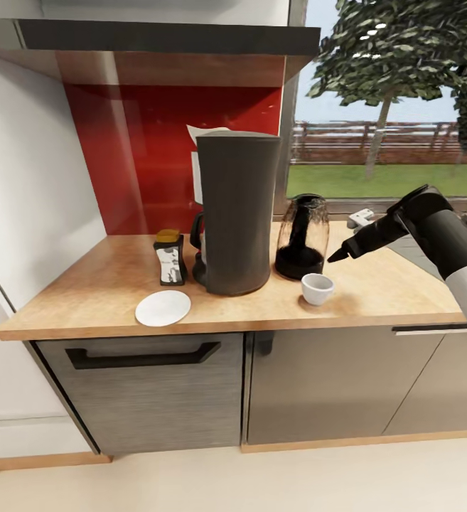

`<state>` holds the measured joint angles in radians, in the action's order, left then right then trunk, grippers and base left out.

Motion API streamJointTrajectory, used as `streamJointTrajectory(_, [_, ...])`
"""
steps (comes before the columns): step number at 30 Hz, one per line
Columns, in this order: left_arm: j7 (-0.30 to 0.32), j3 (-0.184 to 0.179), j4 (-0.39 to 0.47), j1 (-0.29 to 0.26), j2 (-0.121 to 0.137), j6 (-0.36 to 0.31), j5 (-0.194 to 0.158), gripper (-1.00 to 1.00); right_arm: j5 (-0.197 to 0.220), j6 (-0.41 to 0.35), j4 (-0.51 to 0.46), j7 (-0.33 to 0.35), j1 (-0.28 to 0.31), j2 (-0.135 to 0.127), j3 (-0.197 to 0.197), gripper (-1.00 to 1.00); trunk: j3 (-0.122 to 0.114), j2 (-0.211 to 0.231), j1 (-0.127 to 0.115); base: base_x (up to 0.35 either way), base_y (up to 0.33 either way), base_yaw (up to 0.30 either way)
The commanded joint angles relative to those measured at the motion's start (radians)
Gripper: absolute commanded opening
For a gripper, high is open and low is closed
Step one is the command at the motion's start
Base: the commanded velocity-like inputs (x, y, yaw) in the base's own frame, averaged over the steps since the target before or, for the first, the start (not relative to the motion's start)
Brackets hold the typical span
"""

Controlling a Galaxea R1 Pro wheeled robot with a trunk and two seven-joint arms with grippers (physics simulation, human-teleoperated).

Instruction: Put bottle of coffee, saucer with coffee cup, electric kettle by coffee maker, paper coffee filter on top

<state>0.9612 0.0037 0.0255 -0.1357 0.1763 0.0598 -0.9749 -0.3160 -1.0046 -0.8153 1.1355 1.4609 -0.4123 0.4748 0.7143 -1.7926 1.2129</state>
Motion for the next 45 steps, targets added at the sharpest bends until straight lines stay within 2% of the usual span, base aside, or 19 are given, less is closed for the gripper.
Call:
streamJointTrajectory(1, [0.002, 0.000, -0.001, -0.001, 0.000, 0.006, 0.002, 1.00, -0.011, -0.003, -0.001, 0.012, 0.001, -0.001, 0.002, 1.00, 0.001, 0.000, 0.000, 0.000, 0.022, 0.000])
streamJointTrajectory(17, [0.002, -0.001, -0.001, -0.001, 0.000, 0.006, 0.002, 1.00, -0.009, -0.002, 0.003, 0.023, -0.010, 0.005, 0.002, 1.00, 0.001, 0.000, 0.000, 0.000, 0.033, 0.000])
streamJointTrajectory(25, [0.002, -0.001, -0.001, -0.001, 0.000, 0.006, 0.002, 1.00, -0.009, -0.002, 0.005, 0.051, -0.011, 0.006, 0.002, 1.00, 0.001, 0.000, 0.000, 0.000, 0.006, 0.000])
streamJointTrajectory(45, [0.004, -0.001, -0.001, -0.001, 0.000, 0.006, 0.002, 1.00, -0.009, -0.002, 0.008, 0.055, -0.013, 0.006, 0.002, 1.00, 0.001, 0.000, 0.000, -0.032, 0.000, 0.000])
